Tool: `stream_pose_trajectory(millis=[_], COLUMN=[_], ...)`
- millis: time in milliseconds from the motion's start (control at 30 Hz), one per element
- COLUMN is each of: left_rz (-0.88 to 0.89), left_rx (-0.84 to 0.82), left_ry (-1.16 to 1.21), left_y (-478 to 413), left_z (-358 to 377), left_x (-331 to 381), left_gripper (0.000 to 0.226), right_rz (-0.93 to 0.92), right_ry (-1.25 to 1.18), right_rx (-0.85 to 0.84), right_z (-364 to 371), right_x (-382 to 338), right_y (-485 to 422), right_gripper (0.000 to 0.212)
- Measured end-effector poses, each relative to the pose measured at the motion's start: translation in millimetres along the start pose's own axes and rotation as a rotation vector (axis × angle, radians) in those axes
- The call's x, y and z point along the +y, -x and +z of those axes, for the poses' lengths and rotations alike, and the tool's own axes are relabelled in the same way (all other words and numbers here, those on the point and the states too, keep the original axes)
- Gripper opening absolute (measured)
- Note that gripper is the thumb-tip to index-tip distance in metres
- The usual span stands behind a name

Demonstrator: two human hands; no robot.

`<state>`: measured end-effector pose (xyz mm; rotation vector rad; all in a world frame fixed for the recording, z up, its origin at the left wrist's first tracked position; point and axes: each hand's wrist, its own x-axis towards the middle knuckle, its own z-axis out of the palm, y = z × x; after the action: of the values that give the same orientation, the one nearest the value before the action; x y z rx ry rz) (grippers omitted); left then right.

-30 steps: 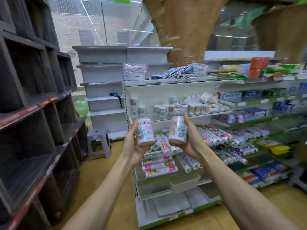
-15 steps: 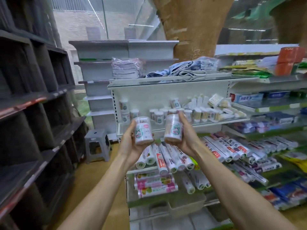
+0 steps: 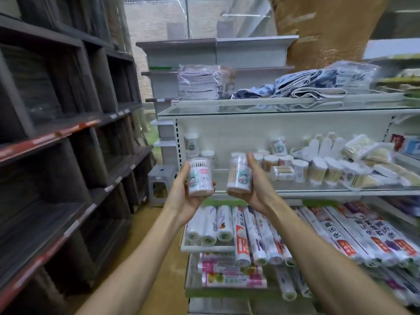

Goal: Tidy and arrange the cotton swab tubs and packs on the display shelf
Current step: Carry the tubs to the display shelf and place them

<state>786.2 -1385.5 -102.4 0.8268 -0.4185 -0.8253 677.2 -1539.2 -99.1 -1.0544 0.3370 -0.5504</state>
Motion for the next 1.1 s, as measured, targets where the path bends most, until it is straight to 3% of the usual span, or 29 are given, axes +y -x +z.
stream_pose_trajectory(millis=[200, 500, 567, 667, 733, 833, 967, 1100], left_rz=[0.013, -0.051, -0.07, -0.071, -0.059, -0.056, -0.041, -0.016], left_rx=[-0.01, -0.054, -0.094, -0.116, -0.131, -0.115, 0.007, 0.073], left_ry=[-0.005, 0.05, 0.087, 0.085, 0.076, 0.105, 0.056, -0.01], left_y=[-65, -153, -165, -181, -188, -194, -197, -201], left_z=[-24, -61, -69, -80, -84, -85, -82, -82], left_x=[8, 27, 28, 26, 26, 26, 26, 24], left_gripper=[0.06, 0.063, 0.071, 0.076, 0.086, 0.088, 0.061, 0.059], right_rz=[-0.003, -0.062, -0.054, -0.018, -0.004, -0.067, -0.244, -0.399], right_ry=[0.018, 0.021, 0.003, -0.032, -0.052, -0.009, 0.215, 0.449], right_rx=[0.004, 0.052, 0.043, 0.019, 0.017, -0.013, 0.084, 0.11], right_z=[9, 19, 17, 17, 18, 19, 15, 15], right_x=[12, 15, 17, 15, 12, 9, 9, 10], right_y=[-69, -156, -169, -185, -195, -210, -235, -255], right_gripper=[0.064, 0.1, 0.091, 0.053, 0.041, 0.04, 0.026, 0.044])
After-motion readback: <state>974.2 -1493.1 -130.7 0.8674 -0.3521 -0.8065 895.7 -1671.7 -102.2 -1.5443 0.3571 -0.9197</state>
